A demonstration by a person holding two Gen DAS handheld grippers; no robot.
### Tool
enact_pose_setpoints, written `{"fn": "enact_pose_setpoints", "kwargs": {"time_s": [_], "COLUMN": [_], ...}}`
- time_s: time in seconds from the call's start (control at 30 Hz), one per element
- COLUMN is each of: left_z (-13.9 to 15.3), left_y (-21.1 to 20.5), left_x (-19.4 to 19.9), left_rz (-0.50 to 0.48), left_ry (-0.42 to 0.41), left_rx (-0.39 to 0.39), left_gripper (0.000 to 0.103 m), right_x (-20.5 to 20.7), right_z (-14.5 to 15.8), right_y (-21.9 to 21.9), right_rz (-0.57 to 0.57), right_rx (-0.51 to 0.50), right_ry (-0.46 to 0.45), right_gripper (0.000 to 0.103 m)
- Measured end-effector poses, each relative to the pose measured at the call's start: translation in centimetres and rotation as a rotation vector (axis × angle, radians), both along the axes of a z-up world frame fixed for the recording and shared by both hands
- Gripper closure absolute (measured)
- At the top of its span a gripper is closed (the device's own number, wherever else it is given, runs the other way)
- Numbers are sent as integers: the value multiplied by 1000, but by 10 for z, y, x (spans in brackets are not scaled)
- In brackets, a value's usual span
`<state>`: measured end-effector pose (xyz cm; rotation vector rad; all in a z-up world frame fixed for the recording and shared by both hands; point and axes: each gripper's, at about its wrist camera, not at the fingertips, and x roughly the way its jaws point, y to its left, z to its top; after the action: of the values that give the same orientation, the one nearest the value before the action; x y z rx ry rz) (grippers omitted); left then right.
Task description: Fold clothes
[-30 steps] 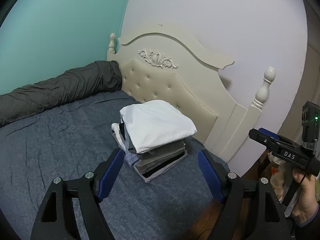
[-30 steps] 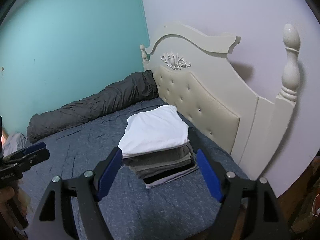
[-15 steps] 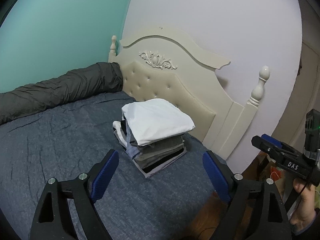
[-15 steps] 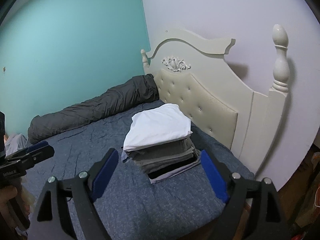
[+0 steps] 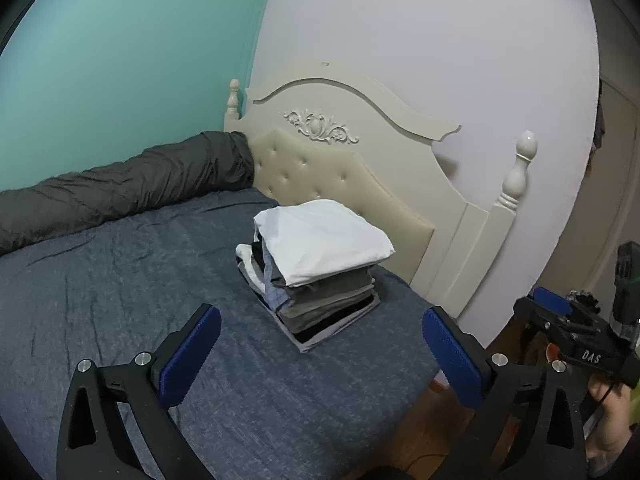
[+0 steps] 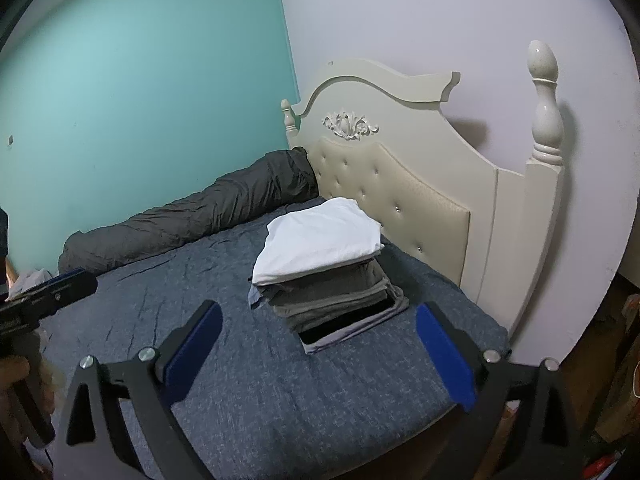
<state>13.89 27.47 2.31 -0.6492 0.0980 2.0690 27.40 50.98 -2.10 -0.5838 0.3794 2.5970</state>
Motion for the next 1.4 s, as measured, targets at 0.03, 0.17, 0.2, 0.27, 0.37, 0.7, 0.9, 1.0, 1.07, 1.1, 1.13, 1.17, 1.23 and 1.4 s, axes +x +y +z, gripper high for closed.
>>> {"fn": "enact_pose_setpoints", "kwargs": {"time_s": [0.03, 0.17, 0.2, 0.27, 0.37, 0.7, 0.9, 1.0, 1.07, 1.1, 1.13, 1.17, 1.23, 1.4], "left_z": [-1, -4, -4, -6, -10, -13, -15, -17, -18, -19, -20, -21, -23, -26], "left_y": [-1, -3, -3, -5, -7, -14, -17, -19, -19, -20, -20, -21, -23, -25], "left_x": [0, 5, 6, 8, 10, 24, 31, 36, 39, 40, 40, 41, 43, 47], "left_rz": [1, -8, -8, -8, -9, -18, -20, -18, -17, -17, -15, -14, -10, -7], "left_ry": [-3, 2, 5, 7, 4, 27, 40, 54, 65, 66, 63, 57, 52, 51], "left_rx": [0, -8, -8, -8, -10, -8, -4, -7, -11, -12, -13, -10, -10, -16], "left_gripper": [0, 0, 0, 0, 0, 0, 0, 0, 0, 0, 0, 0, 0, 0], "right_x": [2, 8, 11, 15, 21, 34, 39, 41, 41, 42, 42, 43, 44, 48], "right_z": [-1, -4, -4, -5, -8, -14, -16, -17, -18, -18, -18, -18, -19, -20], "right_y": [-1, -5, -5, -7, -12, -21, -26, -28, -30, -32, -33, -33, -34, -39], "right_rz": [0, -13, -19, -28, -40, -50, -62, -59, -59, -61, -61, -62, -61, -66], "right_rx": [1, 11, 16, 23, 27, 34, 44, 43, 47, 51, 54, 51, 44, 44], "right_ry": [-2, -2, 2, 7, 10, 7, 12, 14, 14, 13, 13, 15, 21, 25], "right_gripper": [5, 4, 4, 4, 4, 2, 1, 1, 1, 1, 1, 1, 1, 1]}}
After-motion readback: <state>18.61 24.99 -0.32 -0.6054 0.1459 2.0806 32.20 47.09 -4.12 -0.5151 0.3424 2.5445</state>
